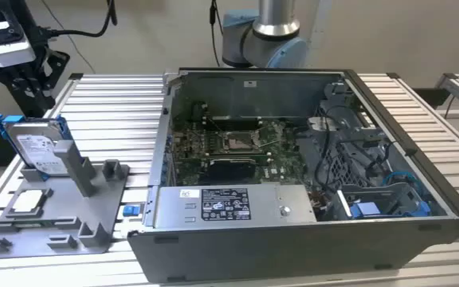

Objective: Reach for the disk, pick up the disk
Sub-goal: 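Reach for the disk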

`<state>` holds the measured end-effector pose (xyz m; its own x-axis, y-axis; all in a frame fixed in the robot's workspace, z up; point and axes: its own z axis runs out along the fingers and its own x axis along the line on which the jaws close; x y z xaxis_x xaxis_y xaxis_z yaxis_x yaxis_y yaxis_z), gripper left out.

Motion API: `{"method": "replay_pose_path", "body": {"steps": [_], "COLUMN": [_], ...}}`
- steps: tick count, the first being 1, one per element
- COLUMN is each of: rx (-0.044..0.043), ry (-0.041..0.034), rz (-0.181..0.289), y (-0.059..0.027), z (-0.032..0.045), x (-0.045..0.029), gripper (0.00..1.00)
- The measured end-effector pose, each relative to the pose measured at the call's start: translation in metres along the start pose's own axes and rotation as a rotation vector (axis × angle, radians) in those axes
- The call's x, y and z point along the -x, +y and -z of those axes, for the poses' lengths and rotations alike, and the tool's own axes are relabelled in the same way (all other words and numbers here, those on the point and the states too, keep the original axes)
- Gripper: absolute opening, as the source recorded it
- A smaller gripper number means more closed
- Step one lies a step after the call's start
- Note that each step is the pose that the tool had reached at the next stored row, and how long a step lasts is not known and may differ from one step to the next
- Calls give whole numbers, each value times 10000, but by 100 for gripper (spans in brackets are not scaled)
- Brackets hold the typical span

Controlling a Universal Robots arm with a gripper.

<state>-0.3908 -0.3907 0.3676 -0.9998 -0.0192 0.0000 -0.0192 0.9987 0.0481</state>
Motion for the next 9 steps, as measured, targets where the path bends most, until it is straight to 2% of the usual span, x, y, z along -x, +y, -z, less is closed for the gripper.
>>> {"method": "replay_pose_path", "body": {"steps": [9], "rx": [13], "ry": [0], "rz": [-1], "y": [0], "z": [0], "x": [0], "gripper": [0]}}
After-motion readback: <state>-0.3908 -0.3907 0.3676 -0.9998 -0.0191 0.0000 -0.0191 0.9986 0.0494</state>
